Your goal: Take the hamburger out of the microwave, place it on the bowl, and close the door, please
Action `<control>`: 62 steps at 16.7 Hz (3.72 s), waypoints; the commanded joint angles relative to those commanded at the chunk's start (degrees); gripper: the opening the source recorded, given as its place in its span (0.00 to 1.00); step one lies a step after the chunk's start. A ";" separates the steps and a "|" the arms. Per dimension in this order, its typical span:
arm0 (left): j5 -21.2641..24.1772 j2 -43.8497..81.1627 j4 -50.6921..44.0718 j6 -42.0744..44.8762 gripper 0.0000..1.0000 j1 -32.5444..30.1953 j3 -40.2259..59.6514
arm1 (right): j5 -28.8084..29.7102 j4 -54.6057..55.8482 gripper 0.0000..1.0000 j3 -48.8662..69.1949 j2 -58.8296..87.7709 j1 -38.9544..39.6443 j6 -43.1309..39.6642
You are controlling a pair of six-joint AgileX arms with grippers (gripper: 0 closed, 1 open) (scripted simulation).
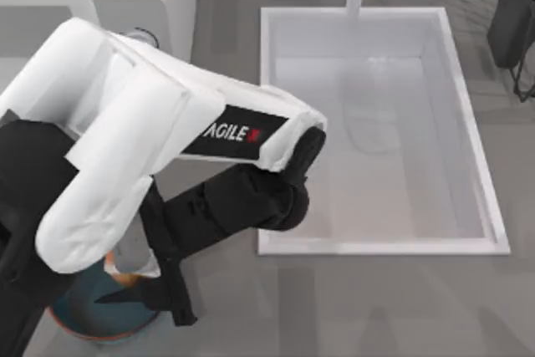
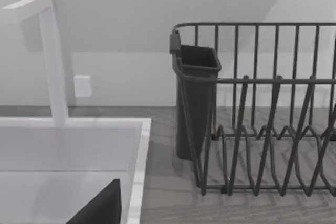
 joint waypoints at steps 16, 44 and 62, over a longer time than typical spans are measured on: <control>-2.09 -0.05 9.43 1.73 0.00 2.67 -9.34 | 0.00 0.00 1.00 0.00 0.00 0.00 0.00; -0.79 -4.08 7.08 6.05 1.00 2.38 -9.65 | 0.00 0.00 1.00 0.00 0.00 0.00 0.00; 13.74 -76.49 70.01 106.07 1.00 26.98 -54.18 | 0.00 0.00 1.00 0.00 0.00 0.00 0.00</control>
